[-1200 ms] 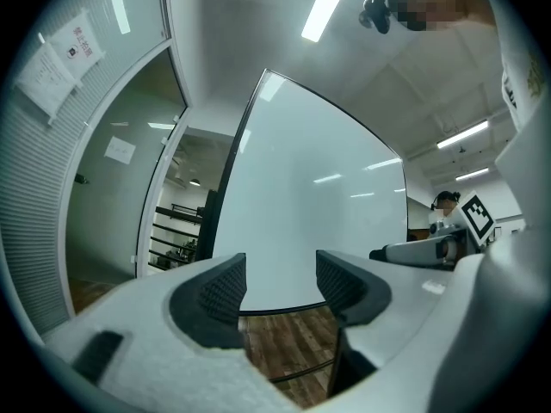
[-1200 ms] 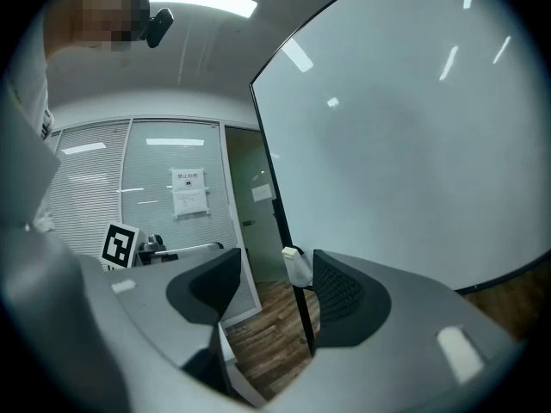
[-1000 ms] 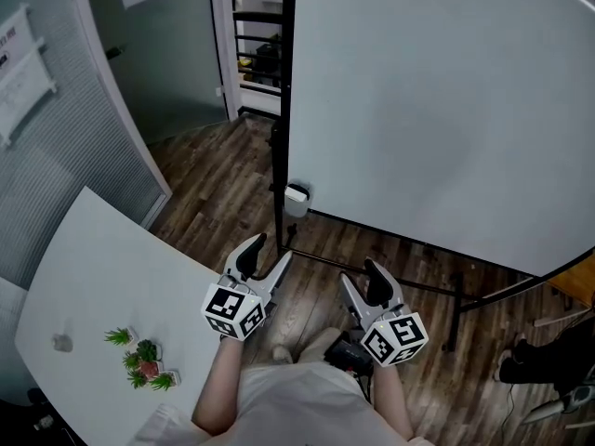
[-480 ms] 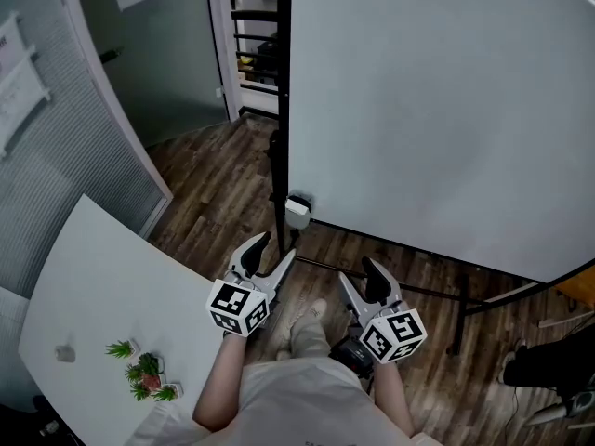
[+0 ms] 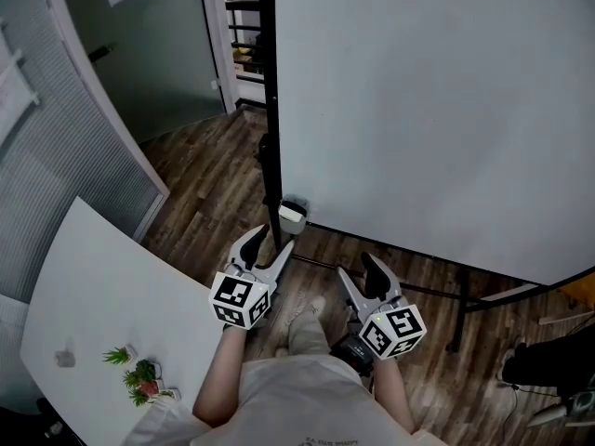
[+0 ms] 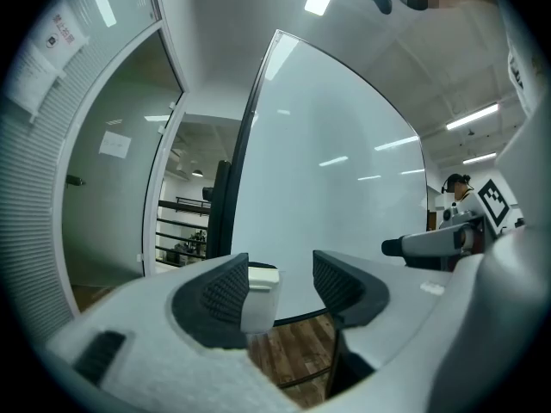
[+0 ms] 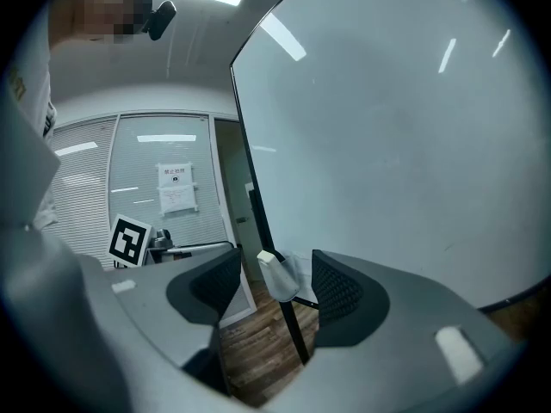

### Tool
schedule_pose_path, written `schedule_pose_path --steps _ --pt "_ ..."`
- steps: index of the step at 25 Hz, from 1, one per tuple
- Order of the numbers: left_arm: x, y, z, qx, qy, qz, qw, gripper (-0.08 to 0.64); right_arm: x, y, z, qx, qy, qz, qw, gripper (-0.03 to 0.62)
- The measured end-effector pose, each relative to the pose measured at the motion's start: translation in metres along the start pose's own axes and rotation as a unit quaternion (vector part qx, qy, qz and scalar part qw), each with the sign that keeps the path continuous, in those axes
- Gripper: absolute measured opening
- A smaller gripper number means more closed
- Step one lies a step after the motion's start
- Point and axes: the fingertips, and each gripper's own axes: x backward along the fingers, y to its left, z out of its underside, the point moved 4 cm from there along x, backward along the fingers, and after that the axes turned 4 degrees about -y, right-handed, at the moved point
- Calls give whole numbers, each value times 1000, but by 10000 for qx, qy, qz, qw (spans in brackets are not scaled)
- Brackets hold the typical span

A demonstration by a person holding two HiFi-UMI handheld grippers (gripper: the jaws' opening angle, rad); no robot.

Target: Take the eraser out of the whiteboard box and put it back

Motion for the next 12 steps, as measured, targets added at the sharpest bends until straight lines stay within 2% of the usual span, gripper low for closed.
schedule_pose_path --steps 9,12 --pt "-35 10 12 -246 276 -50 9993 229 -6 -23 7 -53 135 207 9997 259" --pt "-43 15 14 -262 252 -70 9993 233 -10 -32 9 -85 172 256 9995 259"
